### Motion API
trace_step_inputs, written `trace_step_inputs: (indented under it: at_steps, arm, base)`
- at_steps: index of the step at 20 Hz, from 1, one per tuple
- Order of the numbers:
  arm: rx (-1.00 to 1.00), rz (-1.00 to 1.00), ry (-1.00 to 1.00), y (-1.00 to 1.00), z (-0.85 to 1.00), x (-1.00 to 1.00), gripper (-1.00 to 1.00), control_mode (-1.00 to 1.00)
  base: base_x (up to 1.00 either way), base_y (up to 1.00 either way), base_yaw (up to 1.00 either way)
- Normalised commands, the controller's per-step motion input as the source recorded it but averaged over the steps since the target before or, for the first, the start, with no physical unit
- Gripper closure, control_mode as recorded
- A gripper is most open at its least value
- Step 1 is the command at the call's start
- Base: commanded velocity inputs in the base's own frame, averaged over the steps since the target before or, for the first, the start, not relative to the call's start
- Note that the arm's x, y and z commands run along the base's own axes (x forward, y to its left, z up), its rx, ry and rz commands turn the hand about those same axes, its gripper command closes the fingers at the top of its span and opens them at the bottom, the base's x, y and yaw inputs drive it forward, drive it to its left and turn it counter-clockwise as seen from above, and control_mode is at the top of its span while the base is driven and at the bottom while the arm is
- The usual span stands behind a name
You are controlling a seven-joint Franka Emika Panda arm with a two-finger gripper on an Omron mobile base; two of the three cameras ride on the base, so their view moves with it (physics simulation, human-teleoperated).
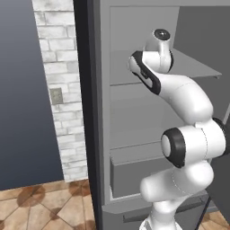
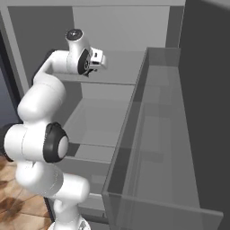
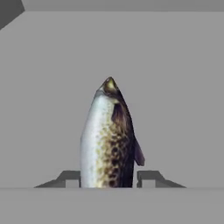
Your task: Place one potato and one fish in each tupperware on the nearby counter, to pack two identical lunches.
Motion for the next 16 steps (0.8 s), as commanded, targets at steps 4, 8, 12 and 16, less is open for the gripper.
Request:
trace_step_inputs:
  at_steps: [4, 8, 12, 16]
  arm:
    - [0.0, 0.0, 0.09, -0.13, -0.6, -0.33, 1.0, -1.0]
    - [0.0, 0.0, 0.06, -0.39, -0.65, -0.95, 1.0, -1.0]
    - [0.0, 0.0, 0.0, -0.46, -0.54, -1.0, 1.0, -1.0]
    - [0.0, 0.0, 0.0, -0.33, -0.11, -1.0, 1.0, -1.0]
  base:
    - [0.0, 0.0, 0.0]
    - [0.0, 0.0, 0.0]
    - [0.0, 0.0, 0.0]
    - [0.0, 0.0, 0.0]
